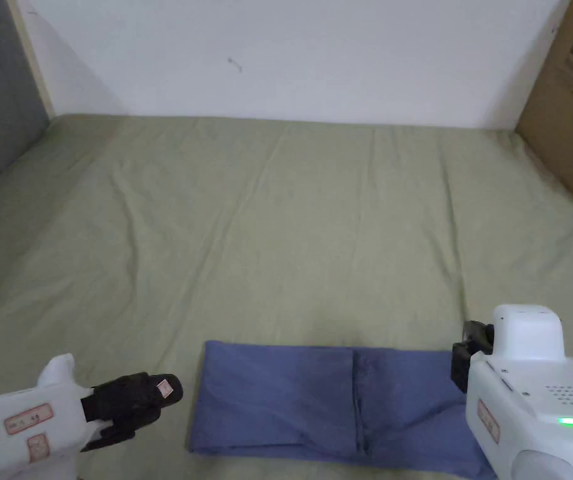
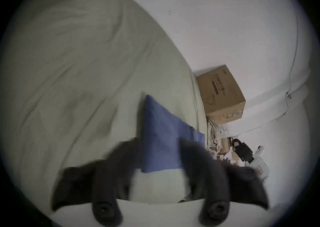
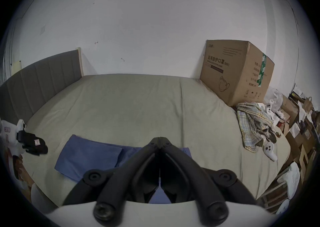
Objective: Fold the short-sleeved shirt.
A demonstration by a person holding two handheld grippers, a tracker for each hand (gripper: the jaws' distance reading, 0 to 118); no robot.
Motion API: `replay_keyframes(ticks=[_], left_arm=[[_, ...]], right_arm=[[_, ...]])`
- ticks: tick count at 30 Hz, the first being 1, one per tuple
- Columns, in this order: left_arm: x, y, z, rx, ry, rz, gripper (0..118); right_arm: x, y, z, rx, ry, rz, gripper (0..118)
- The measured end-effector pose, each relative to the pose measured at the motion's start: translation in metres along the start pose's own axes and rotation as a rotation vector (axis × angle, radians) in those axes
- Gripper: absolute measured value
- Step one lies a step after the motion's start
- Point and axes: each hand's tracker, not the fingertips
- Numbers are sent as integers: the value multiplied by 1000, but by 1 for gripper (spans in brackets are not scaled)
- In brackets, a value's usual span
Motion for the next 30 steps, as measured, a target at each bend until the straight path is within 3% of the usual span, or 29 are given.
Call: replay_keyframes(ticks=[2, 3, 9, 13, 17, 18, 19, 21, 22, 24, 26, 28, 30], left_arm=[[-13, -6, -10, -40, -35, 42, 110], [-18, -10, -18, -56, -53, 63, 112], [-37, -14, -58, -52, -250, 110, 114], [-37, -9, -83, -54, -303, 174, 114], [-26, -5, -100, -118, -309, 118, 114], [-24, -5, -104, -136, -301, 114, 110], [-24, -4, -107, -149, -295, 114, 98], [-27, -7, -118, -168, -206, 113, 13], [-35, -11, -123, -204, -94, 100, 11], [-44, -7, -111, -159, -270, 226, 11], [-40, -2, -110, -159, -257, 253, 11], [-33, -1, -106, -190, -153, 140, 10], [-32, 5, -101, -202, -153, 135, 10]], right_arm=[[-7, 4, -4, -3, 3, 6, 1], [-10, 6, -6, -6, 5, 10, 1], [-26, 7, -12, -24, 19, 66, 1], [-30, 4, -17, -42, 25, 69, 1], [-32, 0, -19, -57, 28, 79, 1], [-32, -1, -20, -60, 29, 77, 1], [-32, -1, -20, -64, 31, 74, 1], [-31, -3, -21, -72, 37, 60, 1], [-30, -3, -22, -75, 38, 57, 1], [-28, -3, -21, -76, 37, 59, 1], [-25, -4, -20, -72, 25, 65, 1], [-20, -2, -22, -77, 17, 53, 1], [-13, -1, -21, -80, 17, 15, 1]])
